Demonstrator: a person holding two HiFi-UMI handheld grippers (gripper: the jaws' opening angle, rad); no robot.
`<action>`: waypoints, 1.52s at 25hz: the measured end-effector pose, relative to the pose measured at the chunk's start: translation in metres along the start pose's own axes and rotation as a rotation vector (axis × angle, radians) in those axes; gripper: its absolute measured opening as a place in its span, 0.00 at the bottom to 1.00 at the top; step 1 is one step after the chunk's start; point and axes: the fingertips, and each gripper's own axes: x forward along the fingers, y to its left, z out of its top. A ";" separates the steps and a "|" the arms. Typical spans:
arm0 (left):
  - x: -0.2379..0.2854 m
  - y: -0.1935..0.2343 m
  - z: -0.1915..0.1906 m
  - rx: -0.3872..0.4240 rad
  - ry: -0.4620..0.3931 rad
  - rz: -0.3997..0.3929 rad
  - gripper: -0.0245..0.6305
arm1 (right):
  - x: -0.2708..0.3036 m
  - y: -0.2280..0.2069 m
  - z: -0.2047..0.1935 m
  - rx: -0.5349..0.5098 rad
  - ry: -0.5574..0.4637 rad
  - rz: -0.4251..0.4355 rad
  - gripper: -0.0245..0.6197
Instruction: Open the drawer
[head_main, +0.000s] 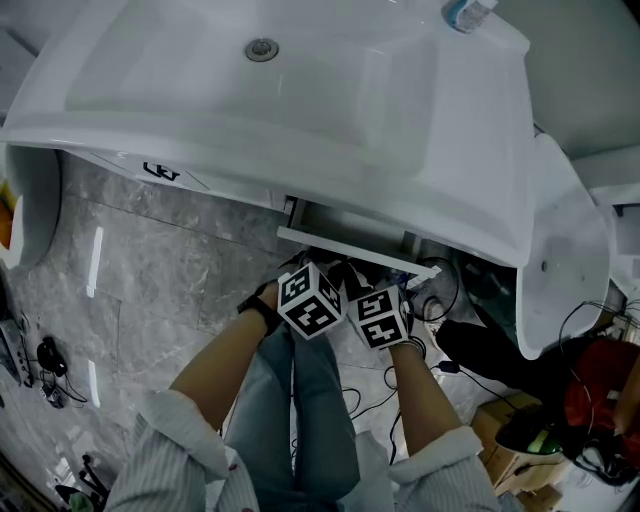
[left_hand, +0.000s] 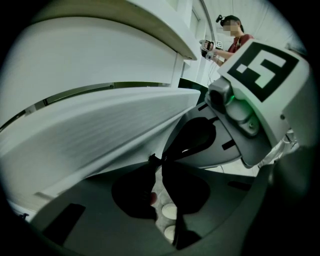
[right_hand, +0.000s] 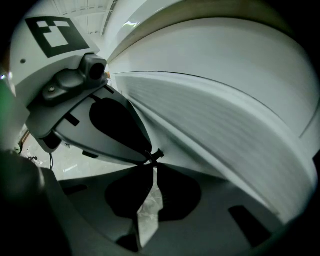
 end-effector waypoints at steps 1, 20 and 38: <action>-0.001 -0.001 -0.001 -0.005 -0.001 0.000 0.11 | -0.001 0.001 -0.001 0.000 0.001 -0.001 0.07; -0.010 -0.020 -0.022 -0.039 0.010 -0.012 0.11 | -0.007 0.026 -0.015 0.020 0.011 -0.020 0.07; -0.007 -0.021 -0.031 -0.141 -0.015 -0.024 0.12 | -0.003 0.029 -0.026 0.171 -0.008 0.009 0.09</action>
